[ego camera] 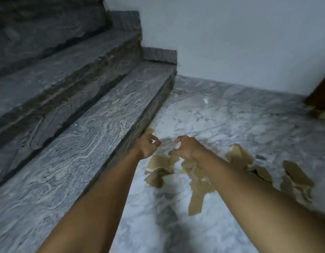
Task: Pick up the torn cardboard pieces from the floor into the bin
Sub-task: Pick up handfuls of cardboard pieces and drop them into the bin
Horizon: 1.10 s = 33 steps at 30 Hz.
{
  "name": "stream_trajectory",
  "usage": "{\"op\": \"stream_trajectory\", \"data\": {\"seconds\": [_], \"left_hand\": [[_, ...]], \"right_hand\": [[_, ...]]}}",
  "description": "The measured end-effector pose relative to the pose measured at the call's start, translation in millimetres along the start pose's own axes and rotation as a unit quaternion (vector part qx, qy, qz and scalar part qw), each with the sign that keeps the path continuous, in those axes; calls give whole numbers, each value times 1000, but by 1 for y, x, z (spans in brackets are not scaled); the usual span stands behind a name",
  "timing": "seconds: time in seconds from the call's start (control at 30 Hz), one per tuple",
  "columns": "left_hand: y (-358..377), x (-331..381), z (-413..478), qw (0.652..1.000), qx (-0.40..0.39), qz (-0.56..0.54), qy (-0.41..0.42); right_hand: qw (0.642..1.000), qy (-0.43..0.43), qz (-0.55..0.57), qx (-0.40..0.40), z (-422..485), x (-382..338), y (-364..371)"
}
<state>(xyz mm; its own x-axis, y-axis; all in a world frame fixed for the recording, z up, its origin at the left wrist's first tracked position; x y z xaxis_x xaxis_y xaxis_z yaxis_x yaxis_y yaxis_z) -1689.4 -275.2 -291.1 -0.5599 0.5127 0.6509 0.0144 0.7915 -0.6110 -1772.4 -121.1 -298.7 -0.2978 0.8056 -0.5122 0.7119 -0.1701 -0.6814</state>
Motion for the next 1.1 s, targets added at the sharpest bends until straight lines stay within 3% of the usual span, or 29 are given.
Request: {"op": "stream_trajectory", "data": {"seconds": [0.2, 0.4, 0.53, 0.7, 0.87, 0.93, 1.03, 1.07, 1.1], "left_hand": [[46, -48, 20, 999, -6, 43, 0], [97, -77, 23, 974, -73, 215, -5], [136, -103, 25, 956, -106, 274, 24], [135, -110, 27, 954, -35, 289, 74], [128, -120, 33, 945, -41, 320, 60], [130, -120, 34, 942, -80, 322, 44], [137, -102, 44, 953, -113, 260, 107], [136, -105, 46, 928, -137, 333, 99], [128, -114, 52, 939, -129, 316, 49]], "right_hand": [[999, -2, -38, -13, 30, 29, 49], [990, -26, -132, -44, 27, 53, 75], [950, -64, -253, -170, 16, 71, 114], [906, -92, -383, -154, 11, 96, 142], [897, -129, -400, -138, 6, 91, 140], [894, -129, -402, -151, 7, 94, 143], [930, -104, -314, -158, 14, 104, 141], [941, -99, -286, -152, 16, 106, 137], [943, -102, -277, -153, 17, 107, 135]]}}
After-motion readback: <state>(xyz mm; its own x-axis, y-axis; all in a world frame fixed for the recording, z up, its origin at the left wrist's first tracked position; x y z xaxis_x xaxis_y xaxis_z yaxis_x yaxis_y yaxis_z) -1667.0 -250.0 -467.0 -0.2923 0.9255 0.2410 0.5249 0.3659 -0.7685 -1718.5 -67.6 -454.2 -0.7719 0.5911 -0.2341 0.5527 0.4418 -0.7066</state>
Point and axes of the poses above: each hand's wrist, its own z-axis towards the middle knuckle, its own y-axis out of the palm, x = y × z, the point moved 9 cm from there along z, towards the middle knuckle, and after that the axes turned 8 degrees about -x, right-handed, at the moved point
